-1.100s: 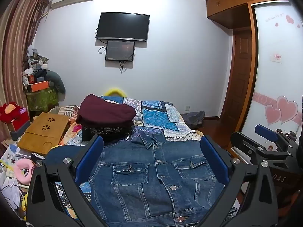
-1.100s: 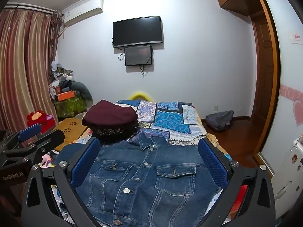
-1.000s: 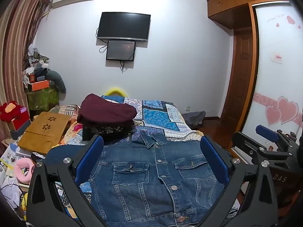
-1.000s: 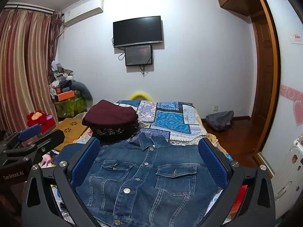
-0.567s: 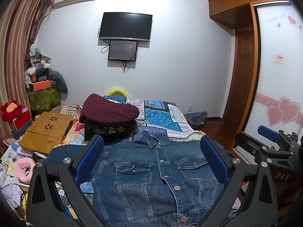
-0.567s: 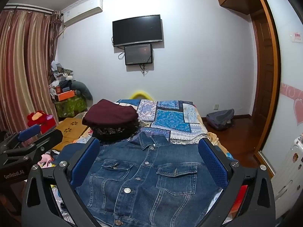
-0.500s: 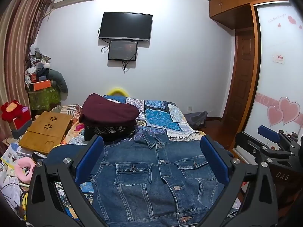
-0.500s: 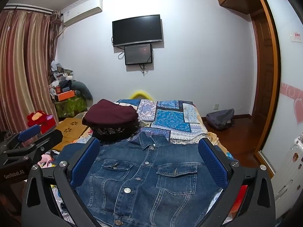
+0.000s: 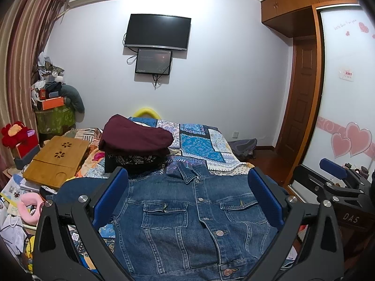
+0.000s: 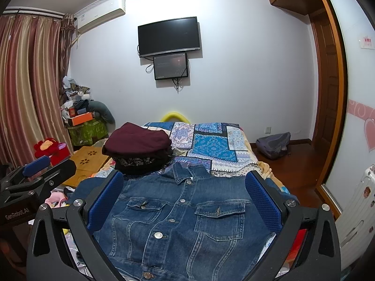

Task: Fold large clothes

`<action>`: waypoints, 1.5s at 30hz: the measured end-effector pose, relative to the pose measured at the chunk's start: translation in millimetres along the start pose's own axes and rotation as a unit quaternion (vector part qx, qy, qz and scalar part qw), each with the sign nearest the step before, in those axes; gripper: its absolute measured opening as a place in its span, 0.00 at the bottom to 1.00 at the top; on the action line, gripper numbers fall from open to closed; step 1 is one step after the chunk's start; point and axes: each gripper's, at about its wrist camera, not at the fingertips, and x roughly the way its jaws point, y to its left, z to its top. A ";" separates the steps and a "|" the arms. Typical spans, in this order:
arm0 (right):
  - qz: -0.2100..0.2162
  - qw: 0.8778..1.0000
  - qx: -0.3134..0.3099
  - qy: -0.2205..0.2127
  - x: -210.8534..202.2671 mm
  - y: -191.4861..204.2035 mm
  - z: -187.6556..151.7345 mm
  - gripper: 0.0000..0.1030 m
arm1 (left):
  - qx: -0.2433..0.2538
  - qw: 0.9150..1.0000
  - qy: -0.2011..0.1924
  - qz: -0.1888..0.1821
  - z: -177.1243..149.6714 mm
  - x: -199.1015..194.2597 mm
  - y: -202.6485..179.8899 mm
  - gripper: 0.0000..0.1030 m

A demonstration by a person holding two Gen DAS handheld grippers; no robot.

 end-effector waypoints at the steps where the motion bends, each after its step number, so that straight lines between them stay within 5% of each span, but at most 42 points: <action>1: 0.000 1.000 0.000 0.000 0.0 0.3 -0.1 1.00 | 0.000 1.000 -0.001 0.000 0.2 -0.3 0.0 1.00; 45: 0.000 1.000 0.001 0.008 2.9 1.7 -0.1 1.00 | -0.012 1.000 0.010 0.004 1.6 8.2 5.2 1.00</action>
